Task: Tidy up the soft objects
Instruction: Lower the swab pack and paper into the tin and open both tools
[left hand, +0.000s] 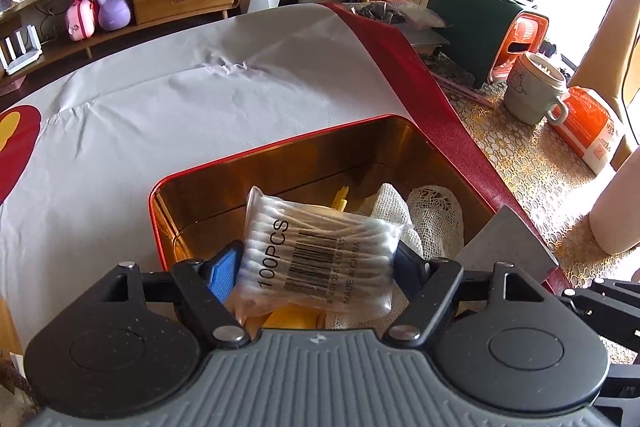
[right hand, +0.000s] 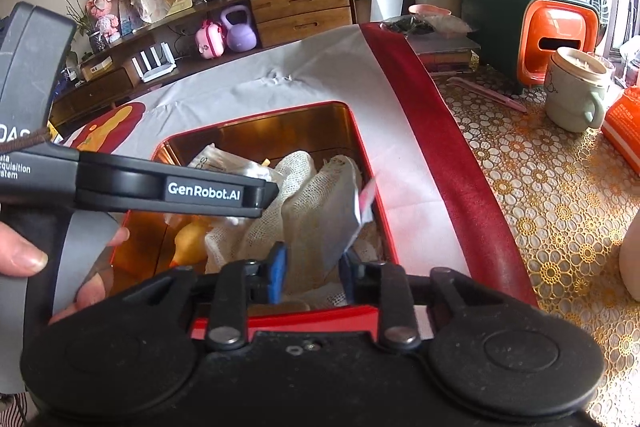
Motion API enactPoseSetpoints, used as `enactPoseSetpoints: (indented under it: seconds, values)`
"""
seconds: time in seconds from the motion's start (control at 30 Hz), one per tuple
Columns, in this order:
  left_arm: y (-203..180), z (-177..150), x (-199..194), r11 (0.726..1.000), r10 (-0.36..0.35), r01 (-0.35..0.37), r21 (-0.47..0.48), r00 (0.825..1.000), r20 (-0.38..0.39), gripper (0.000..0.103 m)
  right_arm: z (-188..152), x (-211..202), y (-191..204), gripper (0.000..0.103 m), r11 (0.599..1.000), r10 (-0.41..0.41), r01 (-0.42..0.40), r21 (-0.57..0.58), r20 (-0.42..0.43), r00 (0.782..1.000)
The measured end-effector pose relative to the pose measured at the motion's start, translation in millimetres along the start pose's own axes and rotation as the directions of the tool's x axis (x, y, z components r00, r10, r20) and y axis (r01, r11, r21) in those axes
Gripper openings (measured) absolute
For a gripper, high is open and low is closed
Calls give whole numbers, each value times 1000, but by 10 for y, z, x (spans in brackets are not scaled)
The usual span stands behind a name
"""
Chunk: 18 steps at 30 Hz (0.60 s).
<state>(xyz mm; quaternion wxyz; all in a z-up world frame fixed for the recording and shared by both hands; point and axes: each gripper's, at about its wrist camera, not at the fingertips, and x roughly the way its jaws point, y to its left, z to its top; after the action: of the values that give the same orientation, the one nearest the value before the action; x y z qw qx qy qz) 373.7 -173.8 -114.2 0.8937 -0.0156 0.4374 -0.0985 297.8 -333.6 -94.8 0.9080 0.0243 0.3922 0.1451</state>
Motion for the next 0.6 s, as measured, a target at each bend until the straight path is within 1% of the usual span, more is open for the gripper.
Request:
enactPoseSetpoints:
  seconds: [0.13,0.2,0.23,0.27,0.33,0.4,0.47,0.6]
  values:
    - [-10,-29,-63,1000,2,-2,13,1000,5,82,-15,-42,0,35,1000,-2,3,-5,4,1000]
    - [-12,-46,-104,1000,3,-3,18,1000,11,82,-18,-69,4,39,1000,-3,3,-7,10,1000]
    - [-12,-52,-129,1000,0,0,21,1000,13,83,-21,-88,9,41,1000,-2,2,-8,14,1000]
    - [-13,-58,-154,1000,-3,3,23,1000,17,85,-22,-105,14,47,1000,0,0,-9,17,1000]
    - [-11,-71,-205,1000,3,-4,28,1000,21,86,-27,-140,30,53,1000,-4,4,-15,23,1000]
    - [-2,-90,-268,1000,-4,4,31,1000,31,86,-35,-177,43,55,1000,-8,8,-21,25,1000]
    - [9,-108,-342,999,-11,9,31,999,40,87,-34,-223,53,61,1000,-6,7,-22,31,1000]
    - [33,-145,-497,999,-25,23,31,998,56,87,-35,-338,89,65,1000,-7,8,-26,48,999]
